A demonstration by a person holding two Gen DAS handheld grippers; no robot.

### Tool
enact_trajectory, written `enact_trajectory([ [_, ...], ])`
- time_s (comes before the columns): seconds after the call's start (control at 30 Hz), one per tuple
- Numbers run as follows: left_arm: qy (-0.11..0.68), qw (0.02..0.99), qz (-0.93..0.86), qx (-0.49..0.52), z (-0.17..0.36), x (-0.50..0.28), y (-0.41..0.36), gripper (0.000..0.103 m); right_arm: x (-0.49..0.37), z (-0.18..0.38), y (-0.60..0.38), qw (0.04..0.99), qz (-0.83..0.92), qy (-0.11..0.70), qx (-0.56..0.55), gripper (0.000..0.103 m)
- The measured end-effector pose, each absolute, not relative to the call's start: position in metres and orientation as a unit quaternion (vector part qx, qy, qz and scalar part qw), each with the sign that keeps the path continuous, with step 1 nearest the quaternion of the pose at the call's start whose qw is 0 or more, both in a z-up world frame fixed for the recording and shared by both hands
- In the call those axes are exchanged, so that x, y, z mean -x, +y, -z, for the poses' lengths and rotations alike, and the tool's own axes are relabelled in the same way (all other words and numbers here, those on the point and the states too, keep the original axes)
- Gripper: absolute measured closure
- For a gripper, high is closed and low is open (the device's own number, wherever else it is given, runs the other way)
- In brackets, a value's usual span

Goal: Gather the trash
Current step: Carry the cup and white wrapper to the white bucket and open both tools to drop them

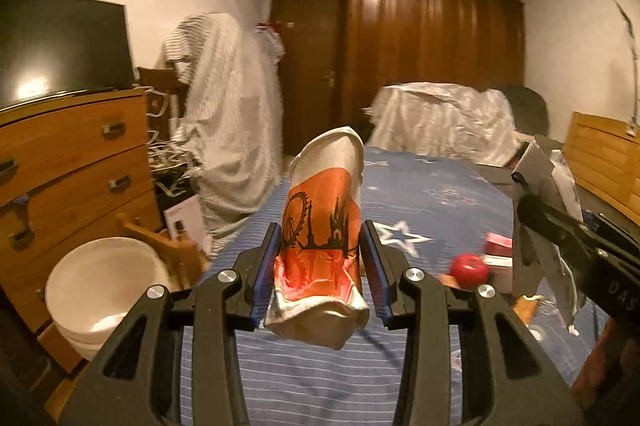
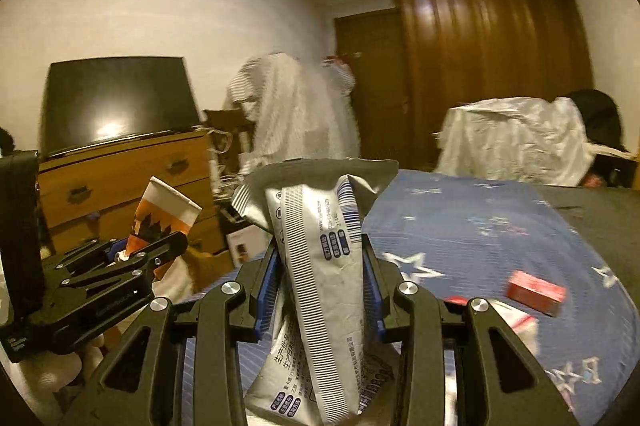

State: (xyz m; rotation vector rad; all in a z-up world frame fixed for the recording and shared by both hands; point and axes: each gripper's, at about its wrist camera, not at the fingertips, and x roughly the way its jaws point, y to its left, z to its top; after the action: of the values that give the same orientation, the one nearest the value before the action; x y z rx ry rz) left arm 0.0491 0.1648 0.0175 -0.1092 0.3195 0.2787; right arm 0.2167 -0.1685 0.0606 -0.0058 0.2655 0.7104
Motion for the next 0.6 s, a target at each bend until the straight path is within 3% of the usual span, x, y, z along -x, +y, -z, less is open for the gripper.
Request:
enact_trajectory([
  [0.6, 0.196, 0.935, -0.271, 0.113, -0.023, -0.006, 0.356, 0.064, -0.233, -0.098, 0.141, 0.828, -0.517, 0.207, 0.063, 0.065],
])
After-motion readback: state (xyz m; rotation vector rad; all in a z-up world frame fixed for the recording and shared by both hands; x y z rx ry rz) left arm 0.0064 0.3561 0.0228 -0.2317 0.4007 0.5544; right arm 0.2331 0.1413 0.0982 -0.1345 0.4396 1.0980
